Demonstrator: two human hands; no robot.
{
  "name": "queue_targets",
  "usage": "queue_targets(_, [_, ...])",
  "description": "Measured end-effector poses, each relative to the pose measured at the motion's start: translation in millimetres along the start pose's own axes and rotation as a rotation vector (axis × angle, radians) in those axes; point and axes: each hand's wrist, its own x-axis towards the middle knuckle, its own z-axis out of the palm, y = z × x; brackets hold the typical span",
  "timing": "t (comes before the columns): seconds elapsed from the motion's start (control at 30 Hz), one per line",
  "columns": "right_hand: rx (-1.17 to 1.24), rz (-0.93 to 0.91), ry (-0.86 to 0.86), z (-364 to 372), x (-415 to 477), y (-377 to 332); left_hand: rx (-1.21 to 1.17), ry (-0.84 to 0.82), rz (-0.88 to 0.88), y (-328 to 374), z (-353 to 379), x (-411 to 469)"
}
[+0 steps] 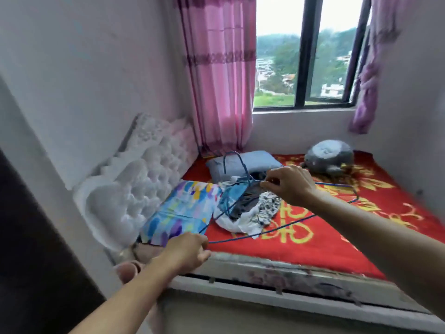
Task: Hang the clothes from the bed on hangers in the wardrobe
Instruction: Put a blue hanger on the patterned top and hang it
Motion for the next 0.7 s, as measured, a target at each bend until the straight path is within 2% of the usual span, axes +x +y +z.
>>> queue_targets(0.13, [0.022,0.175,-0.093,14.4,-13.9,92.4,-0.066,-0.107,0.034,51.5,29.6,57.1])
queue_targets(0.27, [0.006,0.317,-0.153,50.7,-9.2,161.5,-0.068,-0.156,0.060,73.0,50.1,116.8])
queue_targets(0.53, [0.021,0.580,-0.311,146.5,28.3,271.4,-0.108,-0.238,0.101,66.2,90.6,268.0])
queue_targets(0.7, [0.069,0.778,-0.317,188.3,62.8,321.0,-0.121,-0.370,0.143,55.2,106.5,366.4])
